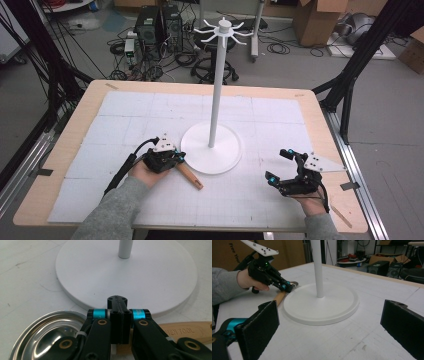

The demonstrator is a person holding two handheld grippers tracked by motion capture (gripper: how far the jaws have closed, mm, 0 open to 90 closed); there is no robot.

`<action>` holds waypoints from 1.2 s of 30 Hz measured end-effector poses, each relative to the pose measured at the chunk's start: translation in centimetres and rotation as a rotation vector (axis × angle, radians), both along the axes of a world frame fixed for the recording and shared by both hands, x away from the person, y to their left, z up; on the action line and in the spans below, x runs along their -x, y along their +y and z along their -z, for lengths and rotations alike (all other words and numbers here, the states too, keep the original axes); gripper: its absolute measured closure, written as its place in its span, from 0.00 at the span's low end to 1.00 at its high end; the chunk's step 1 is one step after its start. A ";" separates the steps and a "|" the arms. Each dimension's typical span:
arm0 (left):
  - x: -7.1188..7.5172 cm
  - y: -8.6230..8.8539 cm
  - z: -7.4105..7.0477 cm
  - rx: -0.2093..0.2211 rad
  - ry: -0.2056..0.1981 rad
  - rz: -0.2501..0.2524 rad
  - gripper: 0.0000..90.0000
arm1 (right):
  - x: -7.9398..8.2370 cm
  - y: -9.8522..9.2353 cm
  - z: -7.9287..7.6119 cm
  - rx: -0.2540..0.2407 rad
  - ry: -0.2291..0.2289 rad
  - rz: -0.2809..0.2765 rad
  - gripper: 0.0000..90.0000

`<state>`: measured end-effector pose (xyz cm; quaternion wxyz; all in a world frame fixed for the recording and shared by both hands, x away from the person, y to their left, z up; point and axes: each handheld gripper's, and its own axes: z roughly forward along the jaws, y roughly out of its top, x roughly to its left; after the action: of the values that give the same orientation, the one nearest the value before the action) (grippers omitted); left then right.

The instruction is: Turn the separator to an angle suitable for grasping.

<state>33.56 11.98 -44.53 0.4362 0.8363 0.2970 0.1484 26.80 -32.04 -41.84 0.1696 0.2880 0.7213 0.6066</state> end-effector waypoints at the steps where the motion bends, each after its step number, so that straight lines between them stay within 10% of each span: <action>1: -0.1 0.1 0.0 0.000 0.001 -0.001 1.00 | 0.0 -0.1 0.0 0.001 -0.006 0.004 0.01; 36: 0.4 0.4 0.1 -0.081 0.040 -0.009 1.00 | 0.0 -0.4 0.1 -0.003 0.001 0.017 0.01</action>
<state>33.16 12.37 -44.66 0.3955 0.8547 0.3031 0.1454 26.76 -32.42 -41.94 0.1739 0.2948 0.7180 0.6061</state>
